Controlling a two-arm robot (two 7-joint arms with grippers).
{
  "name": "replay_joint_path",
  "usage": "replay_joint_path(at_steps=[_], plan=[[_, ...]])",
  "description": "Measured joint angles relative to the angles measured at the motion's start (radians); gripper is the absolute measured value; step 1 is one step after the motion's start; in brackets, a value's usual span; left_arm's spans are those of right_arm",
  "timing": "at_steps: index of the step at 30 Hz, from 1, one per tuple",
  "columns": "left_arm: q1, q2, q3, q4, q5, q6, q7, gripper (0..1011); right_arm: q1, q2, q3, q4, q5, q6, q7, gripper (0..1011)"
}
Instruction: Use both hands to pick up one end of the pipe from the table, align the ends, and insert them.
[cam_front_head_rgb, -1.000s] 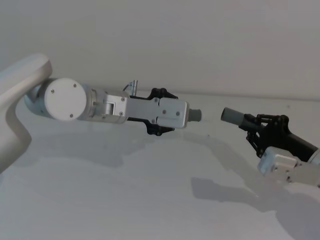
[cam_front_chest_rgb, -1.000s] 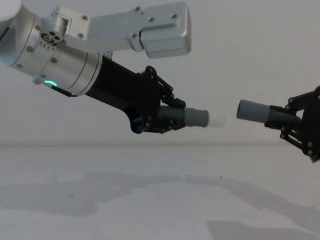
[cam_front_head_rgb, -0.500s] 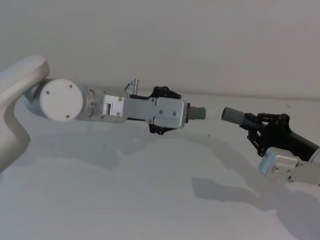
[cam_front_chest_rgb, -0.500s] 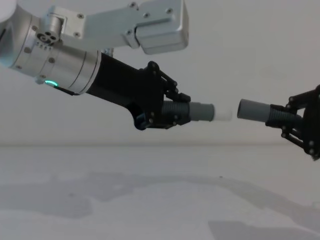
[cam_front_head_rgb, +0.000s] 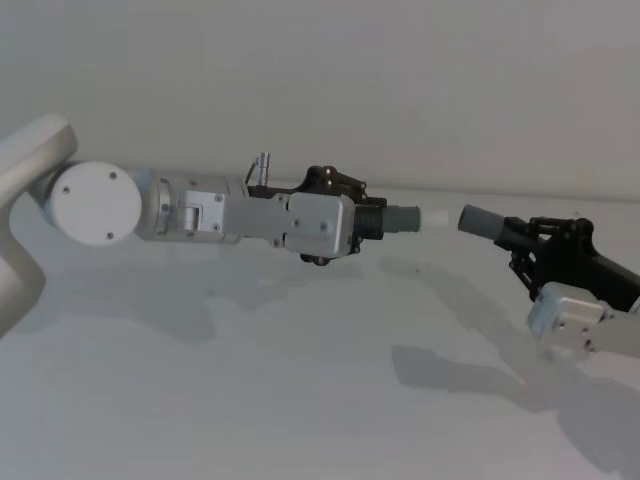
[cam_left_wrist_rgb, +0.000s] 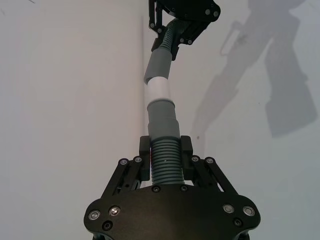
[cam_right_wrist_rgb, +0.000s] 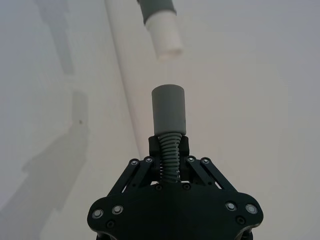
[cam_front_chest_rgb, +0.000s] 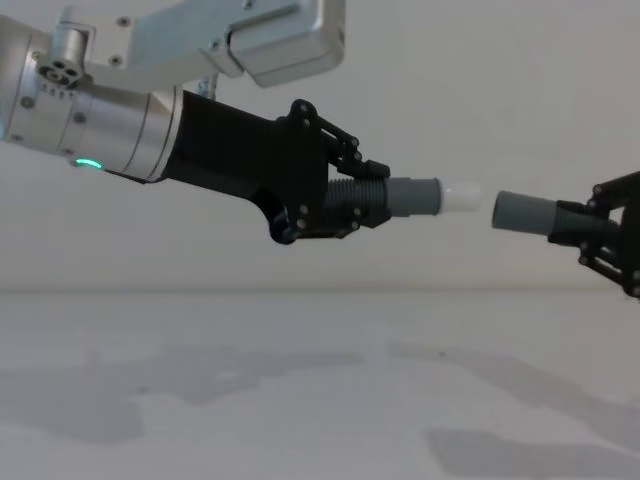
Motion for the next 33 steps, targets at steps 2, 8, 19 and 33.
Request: replay_joint_path(at_steps=[2, 8, 19, 33], plan=[[0.001, 0.001, -0.002, 0.001, -0.003, -0.008, 0.000, 328, 0.001, 0.004, 0.002, 0.001, -0.005, -0.001, 0.000, 171], [0.006, 0.005, -0.010, 0.003, -0.014, -0.034, 0.001, 328, 0.005, 0.024, 0.009, 0.009, -0.025, -0.030, -0.004, 171], [0.009, 0.008, -0.015, 0.004, -0.023, -0.055, 0.002, 328, 0.010, 0.073, 0.016, 0.027, -0.066, -0.164, -0.041, 171], [0.010, 0.009, -0.017, 0.005, -0.027, -0.065, 0.002, 328, 0.004, 0.090, 0.019, 0.005, -0.074, -0.243, -0.047, 171]])
